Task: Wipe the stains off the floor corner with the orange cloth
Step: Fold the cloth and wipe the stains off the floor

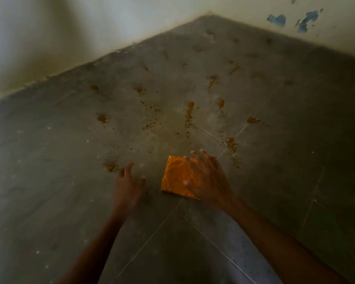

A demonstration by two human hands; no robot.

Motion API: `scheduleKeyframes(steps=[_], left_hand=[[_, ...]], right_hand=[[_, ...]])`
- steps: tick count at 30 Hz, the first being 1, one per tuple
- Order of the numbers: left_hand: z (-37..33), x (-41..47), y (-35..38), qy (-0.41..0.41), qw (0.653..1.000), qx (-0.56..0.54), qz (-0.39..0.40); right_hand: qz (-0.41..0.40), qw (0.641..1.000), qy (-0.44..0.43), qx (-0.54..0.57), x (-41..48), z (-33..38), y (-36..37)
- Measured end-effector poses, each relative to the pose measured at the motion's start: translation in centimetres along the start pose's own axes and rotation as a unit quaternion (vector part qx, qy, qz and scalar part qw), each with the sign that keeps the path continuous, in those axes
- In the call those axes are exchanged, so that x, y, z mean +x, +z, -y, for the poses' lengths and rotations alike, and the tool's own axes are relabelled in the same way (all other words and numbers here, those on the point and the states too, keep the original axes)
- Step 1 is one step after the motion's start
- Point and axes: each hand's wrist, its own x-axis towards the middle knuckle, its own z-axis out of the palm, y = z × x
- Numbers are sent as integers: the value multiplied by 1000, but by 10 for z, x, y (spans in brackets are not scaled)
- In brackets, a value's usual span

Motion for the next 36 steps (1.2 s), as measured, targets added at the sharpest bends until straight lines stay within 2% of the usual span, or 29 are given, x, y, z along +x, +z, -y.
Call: scheduleKeyframes(steps=[2, 4, 6, 10, 12, 13, 15, 17, 18, 19, 21, 23, 24, 25, 27, 29, 30, 32, 34, 36], left_hand=[[18, -6, -6, -4, 999, 46, -3], [40, -7, -15, -10, 997, 73, -9], [65, -6, -21, 3, 995, 89, -36], [100, -16, -22, -10, 993, 106, -55], [103, -24, -19, -10, 987, 148, -65], [102, -26, -16, -15, 985, 158, -68], [99, -25, -13, -19, 984, 164, -71], [100, -23, -11, -13, 983, 167, -72], [101, -24, -11, -11, 983, 171, -69], [102, -24, -12, -10, 982, 173, -68], [101, -25, -11, -2, 983, 166, -72], [100, -25, -13, -5, 984, 156, -82], [101, -25, -13, -5, 985, 148, -84], [103, -24, -14, -7, 987, 137, -88], [103, -13, -17, -13, 989, 110, -99], [106, 7, -25, -10, 989, 96, -111], [109, 21, -31, -4, 989, 103, -110], [116, 44, -38, 23, 987, 136, -80], [121, 58, -41, 37, 985, 158, -60], [123, 61, -41, 30, 985, 156, -66]], right_hand=[[79, 991, -106, -19, 17, -2, 15], [124, 980, -150, -41, 33, -8, 34], [120, 984, -116, -58, 55, -14, 48], [59, 995, 75, -18, 113, 10, 61], [24, 992, 123, -2, 112, 44, 72], [22, 994, 106, -4, 95, 62, 76], [39, 999, 15, -23, 37, 76, 73], [53, 997, -35, -31, -13, 56, 61], [49, 997, -29, -49, -28, 40, 56], [45, 997, 7, -66, -31, 24, 52], [32, 988, 134, -76, -16, 10, 49], [5, 970, 240, -33, 28, 30, 58], [2, 965, 260, -5, 49, 52, 64], [2, 969, 246, 12, 64, 78, 70], [20, 991, 130, 9, 63, 122, 80], [52, 999, -1, -8, 29, 135, 78], [57, 997, -40, -16, 7, 130, 73], [64, 997, -43, -19, -26, 101, 63], [55, 998, 29, -24, -19, 70, 60], [23, 991, 126, -30, 31, 66, 66]])
